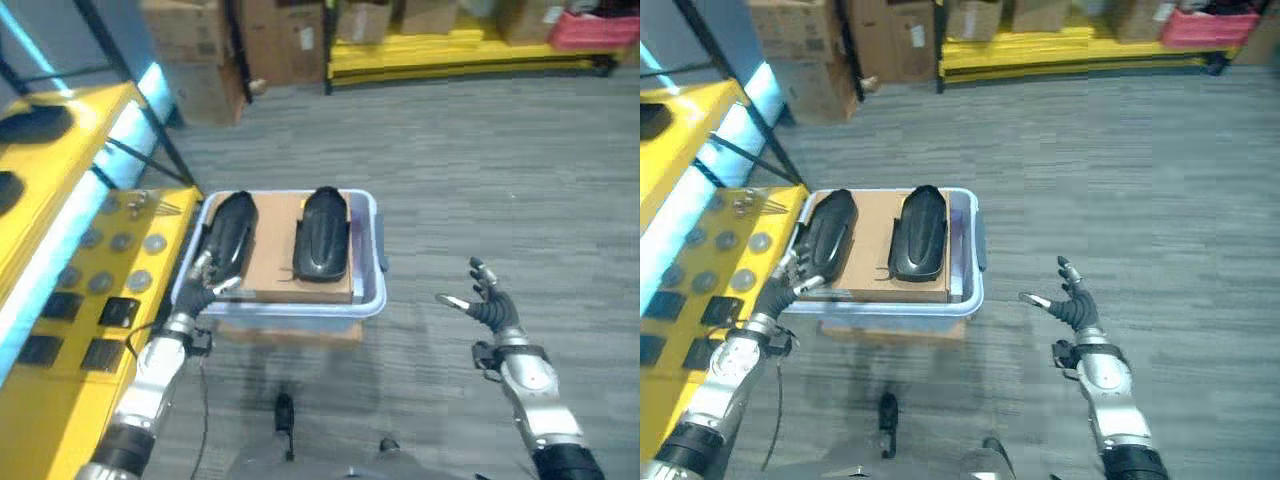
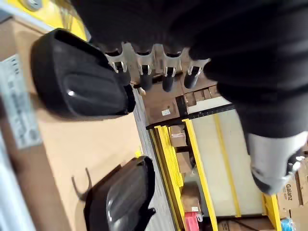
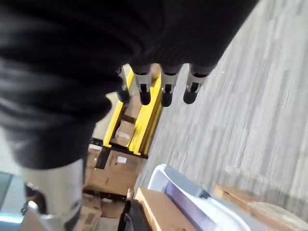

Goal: Move parts from the plastic box to the shelf.

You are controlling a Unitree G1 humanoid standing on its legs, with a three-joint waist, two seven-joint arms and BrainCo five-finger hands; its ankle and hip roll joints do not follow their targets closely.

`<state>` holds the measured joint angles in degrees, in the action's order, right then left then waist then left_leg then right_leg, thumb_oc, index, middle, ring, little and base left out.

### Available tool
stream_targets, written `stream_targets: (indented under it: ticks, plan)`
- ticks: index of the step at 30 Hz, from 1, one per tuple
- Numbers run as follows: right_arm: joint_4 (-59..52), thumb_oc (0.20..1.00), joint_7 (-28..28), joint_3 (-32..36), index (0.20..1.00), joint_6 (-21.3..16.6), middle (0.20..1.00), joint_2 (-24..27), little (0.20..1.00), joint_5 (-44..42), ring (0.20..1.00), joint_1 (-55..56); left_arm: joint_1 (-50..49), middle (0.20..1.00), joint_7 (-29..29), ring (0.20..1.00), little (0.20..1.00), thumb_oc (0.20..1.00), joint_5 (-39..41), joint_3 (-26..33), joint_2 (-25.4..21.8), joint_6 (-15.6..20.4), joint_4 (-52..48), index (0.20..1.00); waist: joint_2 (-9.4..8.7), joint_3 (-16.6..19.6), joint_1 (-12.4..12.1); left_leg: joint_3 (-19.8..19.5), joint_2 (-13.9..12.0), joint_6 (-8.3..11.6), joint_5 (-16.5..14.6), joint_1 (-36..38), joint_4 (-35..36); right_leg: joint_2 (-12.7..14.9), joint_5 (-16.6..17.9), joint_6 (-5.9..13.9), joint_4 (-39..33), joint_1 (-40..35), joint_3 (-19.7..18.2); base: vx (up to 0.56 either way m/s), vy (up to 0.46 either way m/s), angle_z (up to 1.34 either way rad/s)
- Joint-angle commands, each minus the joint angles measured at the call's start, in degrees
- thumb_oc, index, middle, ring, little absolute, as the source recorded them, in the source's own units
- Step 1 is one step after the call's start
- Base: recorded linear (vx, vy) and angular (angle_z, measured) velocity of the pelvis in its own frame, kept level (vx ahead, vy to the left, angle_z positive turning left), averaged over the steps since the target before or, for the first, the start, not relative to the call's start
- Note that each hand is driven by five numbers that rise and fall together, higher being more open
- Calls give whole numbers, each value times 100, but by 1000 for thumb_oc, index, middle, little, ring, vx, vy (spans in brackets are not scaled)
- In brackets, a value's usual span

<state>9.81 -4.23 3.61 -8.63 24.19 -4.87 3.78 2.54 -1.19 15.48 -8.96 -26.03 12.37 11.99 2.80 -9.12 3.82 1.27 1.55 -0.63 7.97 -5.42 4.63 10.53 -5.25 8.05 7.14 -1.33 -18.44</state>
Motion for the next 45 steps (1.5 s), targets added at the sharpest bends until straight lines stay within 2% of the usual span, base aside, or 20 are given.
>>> stream_targets:
  ticks: [1,5,7,14,17,18,19,21,22,25,26,32,33,34,35,39,40,41,44,45]
  plan:
    - [-296,1000,-15,-121,1000,-236,1000,434,1000,288,1000,-158,-234,1000,-28,1000,1000,1000,8,443,-265,266,-358,1000,-357,276,-422,232,-468,225,-962,82,-519,-3,473,276,-381,-66,97,190,218,-107]
    - [-360,1000,17,-104,1000,-262,1000,451,1000,205,1000,-92,-256,1000,-4,1000,1000,1000,39,407,-227,216,-340,1000,-356,251,-351,231,-386,153,-1092,301,-425,-439,383,131,-660,207,141,108,30,-29]
    - [-354,1000,28,-168,1000,-270,1000,456,1000,130,1000,-78,-231,1000,0,1000,1000,1000,72,363,-143,208,-345,1000,-356,168,-256,250,-355,187,-1217,514,-404,-720,401,-2,-796,357,435,126,-102,21]
    - [-326,1000,77,-227,1000,-316,1000,628,1000,58,1000,-144,-175,1000,22,1000,1000,1000,108,254,39,216,-246,1000,-314,148,-150,-3,-518,411,-1226,734,-526,-855,238,-288,-703,22,686,151,-188,38]
    - [-295,1000,60,-182,1000,-308,1000,765,1000,97,1000,-165,-148,1000,47,1000,1000,1000,192,202,105,193,-220,1000,-308,6,-145,-210,-495,513,-1250,514,-1361,-887,68,-441,-523,-140,784,99,-151,38]
    - [-205,1000,-24,-139,1000,-269,1000,918,1000,247,1000,-223,-116,1000,-3,1000,1000,1000,198,160,132,190,-163,1000,-366,-99,-231,-538,-287,568,-1094,154,-1840,-842,39,-487,-447,-219,790,40,-121,36]
    - [-194,1000,-29,-141,1000,-274,1000,920,1000,250,1000,-233,-107,1000,-6,1000,1000,1000,196,158,134,192,-159,1000,-365,-92,-205,-566,-274,565,-1107,112,-1887,-834,31,-484,-444,-210,818,73,-82,34]
    - [-70,1000,-178,-67,1000,-226,1000,1006,1000,377,1000,-315,-139,1000,-19,1000,1000,1000,185,156,161,184,-172,1000,-354,-16,-208,-659,-247,538,-1215,23,-1514,-811,-36,-464,-455,-269,846,146,22,45]
    - [7,1000,-292,43,1000,-226,1000,1036,1000,440,1000,-337,-187,1000,28,1000,1000,1000,174,115,165,190,-186,1000,-283,52,-198,-591,-377,511,-1177,143,-1112,-847,-90,-460,-492,-304,879,146,45,26]
    - [7,1000,-296,46,1000,-226,1000,1037,1000,445,1000,-334,-184,1000,27,1000,1000,1000,172,110,169,190,-184,1000,-282,47,-210,-582,-382,515,-1146,184,-1049,-848,-87,-463,-496,-312,871,59,34,-2]
    - [76,1000,-424,198,1000,-228,1000,998,1000,477,1000,-363,-149,1000,60,1000,1000,1000,61,65,97,188,-219,1000,-229,148,-199,-535,-418,482,-1107,316,-695,-821,-92,-411,-607,-334,900,83,77,-4]
    - [112,1000,-483,260,1000,-230,1000,832,1000,270,1000,-383,-77,1000,18,1000,1000,1000,84,72,-30,166,-320,1000,-292,166,-229,-283,-419,396,-1085,456,-487,-798,0,-329,-647,-269,788,21,98,-34]
    - [42,1000,-448,251,1000,-223,1000,792,1000,343,1000,-371,-72,1000,36,1000,1000,1000,103,83,-47,142,-297,1000,-362,115,-206,-178,-422,289,-1209,527,-450,-802,34,-202,-428,-117,700,-7,70,-21]
    - [42,1000,-448,251,1000,-223,1000,792,1000,343,1000,-371,-72,1000,36,1000,1000,1000,103,83,-47,142,-297,1000,-362,115,-206,-178,-422,289,-1209,527,-450,-802,34,-202,-428,-117,700,-42,112,-36]
    - [-36,1000,-356,297,1000,-205,1000,686,1000,320,1000,-257,-72,1000,94,1000,1000,1000,97,77,-90,123,-233,1000,-386,16,-191,-14,-488,219,-1253,595,-454,-909,120,64,169,241,425,-35,42,-15]
    - [-39,1000,-308,297,1000,-213,1000,611,1000,270,1000,-191,-75,1000,132,1000,1000,1000,82,81,-110,129,-190,1000,-379,17,-203,41,-523,213,-1273,610,-458,-887,59,125,287,354,302,0,-37,-73]
    - [95,1000,-280,206,1000,-201,1000,494,1000,237,1000,-242,-119,1000,62,1000,1000,1000,59,251,-185,143,-209,1000,-333,-26,-290,219,-729,307,-1365,698,-438,-388,472,189,-213,698,538,196,-403,-30]
    - [239,1000,-252,142,1000,-116,1000,496,1000,231,1000,-205,-115,1000,20,1000,1000,1000,110,295,-169,165,-256,1000,-268,-46,-241,230,-905,438,-1466,1009,-347,-136,664,259,-750,1257,781,196,-403,-30]
    - [287,1000,-257,95,1000,-96,1000,512,1000,231,1000,-244,-99,1000,-7,1000,1000,1000,106,306,-138,173,-244,1000,-236,-61,-196,235,-1012,504,-1532,1161,-332,-123,667,302,-794,1384,852,185,-308,-81]
    - [251,1000,-226,13,1000,-111,1000,468,1000,140,1000,-194,-80,1000,-32,1000,1000,1000,175,283,-65,221,-133,1000,-342,16,-162,323,-1196,697,-1638,1484,-372,15,702,360,-578,1311,1067,184,-420,-33]
